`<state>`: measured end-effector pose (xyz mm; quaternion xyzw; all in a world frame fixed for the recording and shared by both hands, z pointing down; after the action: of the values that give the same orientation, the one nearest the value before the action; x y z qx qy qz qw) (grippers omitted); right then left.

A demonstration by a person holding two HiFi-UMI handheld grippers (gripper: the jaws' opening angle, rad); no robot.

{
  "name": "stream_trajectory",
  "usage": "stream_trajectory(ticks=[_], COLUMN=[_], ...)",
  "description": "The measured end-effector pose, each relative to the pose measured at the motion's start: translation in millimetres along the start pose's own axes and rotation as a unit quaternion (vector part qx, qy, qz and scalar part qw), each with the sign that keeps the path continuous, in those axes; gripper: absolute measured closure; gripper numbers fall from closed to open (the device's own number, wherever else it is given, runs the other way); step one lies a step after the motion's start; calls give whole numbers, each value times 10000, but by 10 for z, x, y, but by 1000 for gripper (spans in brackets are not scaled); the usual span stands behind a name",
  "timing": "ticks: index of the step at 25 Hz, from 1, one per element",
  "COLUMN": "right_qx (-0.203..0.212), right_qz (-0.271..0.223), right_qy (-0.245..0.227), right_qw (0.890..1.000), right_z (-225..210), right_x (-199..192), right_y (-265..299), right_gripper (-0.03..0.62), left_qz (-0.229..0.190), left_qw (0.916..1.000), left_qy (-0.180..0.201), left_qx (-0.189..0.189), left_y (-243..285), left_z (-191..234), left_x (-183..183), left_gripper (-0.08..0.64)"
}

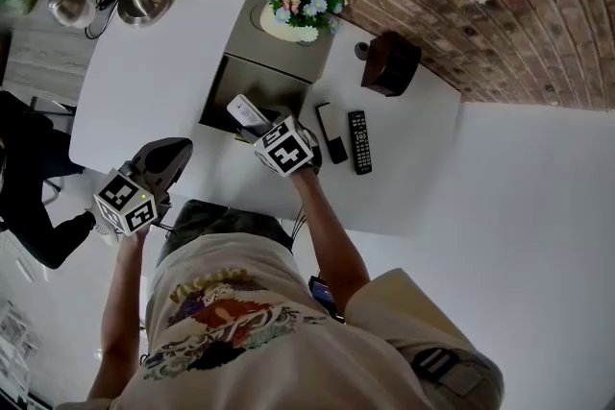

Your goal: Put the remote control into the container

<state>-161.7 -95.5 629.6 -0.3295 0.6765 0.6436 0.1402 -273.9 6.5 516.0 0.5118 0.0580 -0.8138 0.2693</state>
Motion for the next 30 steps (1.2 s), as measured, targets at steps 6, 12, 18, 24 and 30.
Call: stream_trajectory(ticks=[6, 12, 18, 24, 30], right_qx=[85, 217, 257, 386, 515], right_qz=[201, 415, 497, 668, 716], right_qy=[-37, -191, -302, -472, -581], right_qw=[9998, 9987, 9980, 9959, 9944], right_z=[-30, -23, -60, -80, -86], right_x=[-59, -83, -88, -89, -65], right_y=[188, 269, 366, 454, 508], right_gripper=[360, 360, 360, 360, 359], left_qz=[-63, -100, -125, -127, -102], left_qw=[9998, 9993, 9989, 9987, 9985], left_qy=[-122, -206, -267, -283, -312], left_qx=[141, 280, 355, 411, 441], left_y=[-104, -222, -309, -349, -373], left_z=[97, 182, 221, 257, 277], left_x=[-24, -55, -87, -100, -116], left_gripper=[555, 555, 555, 555, 555])
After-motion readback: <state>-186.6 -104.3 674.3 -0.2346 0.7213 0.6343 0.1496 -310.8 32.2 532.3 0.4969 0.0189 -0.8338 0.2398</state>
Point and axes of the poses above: the fingertips, and each gripper's own axes: y forward along the fingers, z to its left, x out of its top, the point moved 2 cm from there along -y, backward along the fingers, and after that the axes turned 7 degrees about -z, right-handed, at the moved point
